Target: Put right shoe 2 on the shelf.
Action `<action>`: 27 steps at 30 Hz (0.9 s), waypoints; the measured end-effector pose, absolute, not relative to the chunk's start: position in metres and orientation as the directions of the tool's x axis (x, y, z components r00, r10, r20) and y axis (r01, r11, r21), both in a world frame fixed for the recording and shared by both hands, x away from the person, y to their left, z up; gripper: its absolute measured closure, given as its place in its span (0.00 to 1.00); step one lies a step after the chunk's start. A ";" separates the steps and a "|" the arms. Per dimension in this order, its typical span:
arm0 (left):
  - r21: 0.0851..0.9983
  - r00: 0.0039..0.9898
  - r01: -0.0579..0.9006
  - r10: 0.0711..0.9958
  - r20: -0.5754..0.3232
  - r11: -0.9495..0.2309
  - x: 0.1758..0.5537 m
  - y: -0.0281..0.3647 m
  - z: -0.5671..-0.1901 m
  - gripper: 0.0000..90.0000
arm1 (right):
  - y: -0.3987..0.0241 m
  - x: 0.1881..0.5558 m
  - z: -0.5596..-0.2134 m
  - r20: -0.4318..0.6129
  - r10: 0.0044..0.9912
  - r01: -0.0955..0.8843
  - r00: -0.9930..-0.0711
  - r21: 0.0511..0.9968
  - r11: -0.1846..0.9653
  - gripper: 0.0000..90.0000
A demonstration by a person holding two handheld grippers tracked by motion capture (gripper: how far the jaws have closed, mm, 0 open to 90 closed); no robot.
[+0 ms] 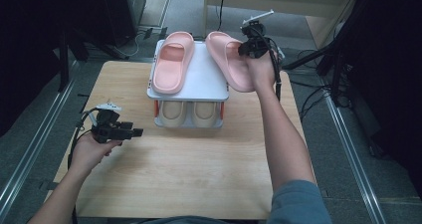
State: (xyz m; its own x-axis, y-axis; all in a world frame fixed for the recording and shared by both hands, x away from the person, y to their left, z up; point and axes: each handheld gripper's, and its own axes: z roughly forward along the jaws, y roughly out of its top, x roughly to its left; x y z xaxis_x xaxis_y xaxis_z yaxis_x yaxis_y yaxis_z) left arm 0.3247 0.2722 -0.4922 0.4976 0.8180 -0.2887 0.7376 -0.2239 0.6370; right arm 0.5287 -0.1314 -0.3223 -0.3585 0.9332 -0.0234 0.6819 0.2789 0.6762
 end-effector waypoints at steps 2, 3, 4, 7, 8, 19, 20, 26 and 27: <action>0.643 0.498 0.733 0.818 -0.287 -0.221 0.325 0.272 -0.492 0.44 | -0.123 0.530 -0.322 -0.042 0.927 0.671 -0.373 0.678 0.300 0.89; 0.642 0.500 0.734 0.817 -0.288 -0.222 0.325 0.272 -0.491 0.44 | -0.117 0.530 -0.322 -0.060 0.923 0.663 -0.380 0.678 0.317 0.89; 0.643 0.498 0.734 0.817 -0.289 -0.220 0.325 0.272 -0.492 0.44 | -0.112 0.531 -0.322 -0.072 0.923 0.663 -0.379 0.674 0.325 0.89; 0.638 0.508 0.733 0.814 -0.283 -0.235 0.326 0.271 -0.492 0.44 | -0.102 0.535 -0.322 -0.097 0.922 0.664 -0.376 0.666 0.340 0.89; 0.638 0.510 0.732 0.812 -0.283 -0.238 0.326 0.271 -0.492 0.44 | -0.100 0.536 -0.323 -0.104 0.923 0.667 -0.371 0.661 0.343 0.89; 0.637 0.518 0.731 0.808 -0.281 -0.247 0.326 0.269 -0.492 0.44 | -0.079 0.544 -0.329 -0.149 0.929 0.699 -0.338 0.622 0.354 0.84; 0.637 0.518 0.731 0.808 -0.282 -0.246 0.326 0.269 -0.492 0.44 | -0.078 0.543 -0.329 -0.142 0.931 0.704 -0.337 0.619 0.349 0.83; 0.633 0.516 0.733 0.809 -0.281 -0.248 0.326 0.269 -0.493 0.44 | -0.082 0.539 -0.330 -0.094 0.927 0.702 -0.362 0.627 0.338 0.77; 0.633 0.517 0.733 0.809 -0.279 -0.250 0.326 0.269 -0.493 0.44 | -0.084 0.537 -0.329 -0.082 0.926 0.700 -0.368 0.631 0.334 0.76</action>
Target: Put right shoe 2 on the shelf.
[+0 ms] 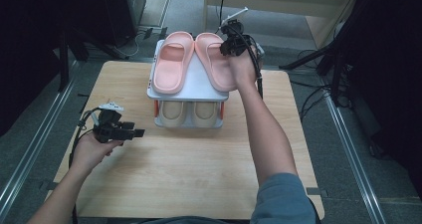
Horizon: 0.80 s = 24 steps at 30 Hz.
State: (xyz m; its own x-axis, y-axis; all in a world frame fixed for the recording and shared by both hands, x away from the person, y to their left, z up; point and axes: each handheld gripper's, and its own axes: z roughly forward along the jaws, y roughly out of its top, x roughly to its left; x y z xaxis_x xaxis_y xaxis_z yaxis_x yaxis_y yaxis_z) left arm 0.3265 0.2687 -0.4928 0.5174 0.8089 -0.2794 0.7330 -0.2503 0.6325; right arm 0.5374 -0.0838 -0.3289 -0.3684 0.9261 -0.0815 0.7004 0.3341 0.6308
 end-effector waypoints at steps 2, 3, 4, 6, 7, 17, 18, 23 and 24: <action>0.631 0.517 0.734 0.810 -0.278 -0.251 0.326 0.268 -0.493 0.44 | -0.087 0.534 -0.328 -0.061 0.923 0.697 -0.380 0.637 0.329 0.74; 0.630 0.519 0.733 0.808 -0.278 -0.255 0.327 0.268 -0.493 0.44 | -0.088 0.533 -0.328 -0.056 0.920 0.693 -0.388 0.640 0.332 0.73; 0.629 0.520 0.734 0.808 -0.276 -0.257 0.326 0.267 -0.493 0.44 | -0.089 0.531 -0.328 -0.055 0.916 0.691 -0.396 0.639 0.337 0.72; 0.628 0.521 0.733 0.809 -0.271 -0.262 0.326 0.267 -0.494 0.44 | -0.091 0.527 -0.329 -0.054 0.912 0.683 -0.407 0.645 0.343 0.71; 0.628 0.523 0.732 0.809 -0.268 -0.265 0.326 0.266 -0.494 0.44 | -0.092 0.526 -0.330 -0.054 0.910 0.679 -0.410 0.648 0.344 0.71; 0.625 0.519 0.737 0.809 -0.277 -0.258 0.327 0.268 -0.494 0.44 | -0.098 0.510 -0.332 0.038 0.886 0.678 -0.462 0.659 0.325 0.71; 0.625 0.521 0.736 0.808 -0.275 -0.262 0.326 0.268 -0.494 0.44 | -0.098 0.508 -0.332 0.042 0.882 0.675 -0.469 0.662 0.327 0.71; 0.625 0.521 0.735 0.809 -0.272 -0.264 0.327 0.267 -0.494 0.44 | -0.093 0.500 -0.334 0.068 0.868 0.669 -0.491 0.668 0.326 0.70; 0.625 0.521 0.735 0.809 -0.272 -0.263 0.327 0.267 -0.494 0.44 | -0.092 0.498 -0.334 0.060 0.865 0.662 -0.497 0.672 0.333 0.69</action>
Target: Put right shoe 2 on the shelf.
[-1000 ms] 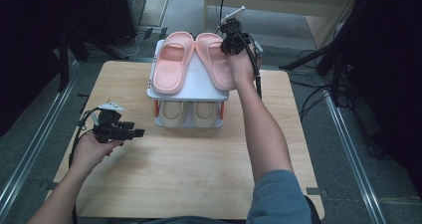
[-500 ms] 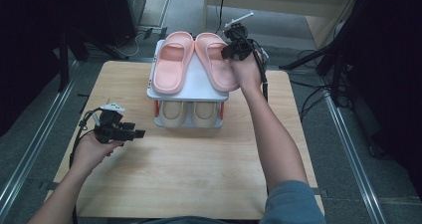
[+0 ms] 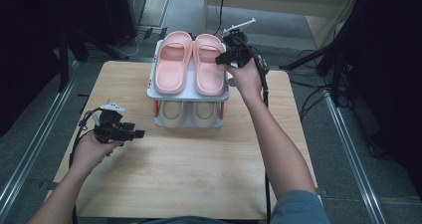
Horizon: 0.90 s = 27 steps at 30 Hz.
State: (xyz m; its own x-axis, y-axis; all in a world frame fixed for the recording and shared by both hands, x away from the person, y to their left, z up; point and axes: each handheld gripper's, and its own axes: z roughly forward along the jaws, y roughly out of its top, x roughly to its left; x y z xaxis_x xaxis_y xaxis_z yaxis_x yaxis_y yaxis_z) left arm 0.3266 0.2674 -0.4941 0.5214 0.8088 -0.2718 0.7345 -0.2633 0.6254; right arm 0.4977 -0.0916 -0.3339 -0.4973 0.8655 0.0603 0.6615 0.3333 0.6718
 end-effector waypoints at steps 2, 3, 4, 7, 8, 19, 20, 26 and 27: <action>0.625 0.520 0.736 0.809 -0.275 -0.261 0.326 0.268 -0.494 0.44 | -0.089 0.494 -0.334 0.063 0.860 0.655 -0.507 0.677 0.337 0.69; 0.624 0.519 0.737 0.809 -0.276 -0.260 0.326 0.268 -0.494 0.44 | -0.088 0.493 -0.334 0.064 0.857 0.651 -0.511 0.680 0.337 0.69; 0.623 0.519 0.738 0.809 -0.277 -0.260 0.327 0.268 -0.494 0.44 | -0.088 0.492 -0.334 0.067 0.853 0.645 -0.518 0.685 0.338 0.69; 0.623 0.520 0.737 0.809 -0.275 -0.262 0.327 0.268 -0.494 0.44 | -0.085 0.488 -0.335 0.054 0.846 0.628 -0.530 0.696 0.348 0.68; 0.623 0.521 0.736 0.808 -0.274 -0.264 0.327 0.268 -0.494 0.44 | -0.085 0.486 -0.336 0.055 0.846 0.625 -0.530 0.700 0.346 0.68; 0.623 0.522 0.736 0.808 -0.273 -0.264 0.328 0.268 -0.494 0.44 | -0.092 0.481 -0.338 0.060 0.838 0.599 -0.542 0.728 0.335 0.65; 0.622 0.523 0.736 0.807 -0.272 -0.267 0.328 0.268 -0.494 0.44 | -0.093 0.480 -0.337 0.064 0.835 0.595 -0.546 0.732 0.333 0.65; 0.619 0.529 0.736 0.804 -0.273 -0.274 0.331 0.263 -0.495 0.44 | -0.102 0.472 -0.335 0.065 0.817 0.564 -0.573 0.755 0.335 0.63; 0.619 0.531 0.734 0.804 -0.269 -0.278 0.331 0.263 -0.495 0.44 | -0.103 0.469 -0.335 0.067 0.815 0.561 -0.575 0.758 0.333 0.62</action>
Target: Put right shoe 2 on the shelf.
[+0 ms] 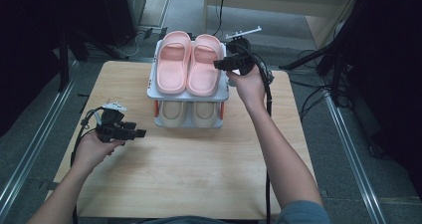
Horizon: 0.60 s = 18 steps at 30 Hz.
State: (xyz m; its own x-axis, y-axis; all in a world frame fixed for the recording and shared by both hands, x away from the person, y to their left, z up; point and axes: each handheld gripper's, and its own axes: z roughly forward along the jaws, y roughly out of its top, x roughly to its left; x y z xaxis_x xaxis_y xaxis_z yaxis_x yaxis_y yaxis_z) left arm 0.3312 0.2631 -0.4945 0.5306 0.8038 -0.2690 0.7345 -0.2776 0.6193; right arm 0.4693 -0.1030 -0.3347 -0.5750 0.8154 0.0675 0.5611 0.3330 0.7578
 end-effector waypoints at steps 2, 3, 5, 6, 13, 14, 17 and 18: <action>0.618 0.531 0.736 0.802 -0.273 -0.278 0.332 0.261 -0.494 0.44 | -0.105 0.466 -0.335 0.072 0.814 0.558 -0.577 0.762 0.329 0.62; 0.617 0.534 0.735 0.801 -0.272 -0.280 0.333 0.261 -0.494 0.44 | -0.107 0.464 -0.336 0.073 0.808 0.552 -0.585 0.766 0.330 0.62; 0.616 0.538 0.734 0.797 -0.274 -0.284 0.334 0.259 -0.495 0.44 | -0.109 0.460 -0.337 0.069 0.803 0.547 -0.593 0.765 0.338 0.62; 0.614 0.542 0.733 0.797 -0.267 -0.292 0.335 0.258 -0.495 0.44 | -0.111 0.458 -0.338 0.070 0.798 0.542 -0.598 0.769 0.338 0.62; 0.615 0.544 0.739 0.783 -0.303 -0.275 0.340 0.256 -0.496 0.44 | -0.124 0.443 -0.348 0.088 0.774 0.511 -0.627 0.796 0.323 0.61; 0.617 0.543 0.739 0.782 -0.307 -0.271 0.340 0.256 -0.495 0.44 | -0.127 0.442 -0.350 0.097 0.770 0.510 -0.631 0.799 0.318 0.60; 0.619 0.544 0.736 0.783 -0.302 -0.272 0.342 0.253 -0.495 0.44 | -0.132 0.436 -0.353 0.089 0.764 0.492 -0.639 0.811 0.316 0.60; 0.620 0.545 0.735 0.783 -0.300 -0.274 0.342 0.252 -0.495 0.44 | -0.134 0.434 -0.355 0.084 0.761 0.485 -0.643 0.814 0.320 0.60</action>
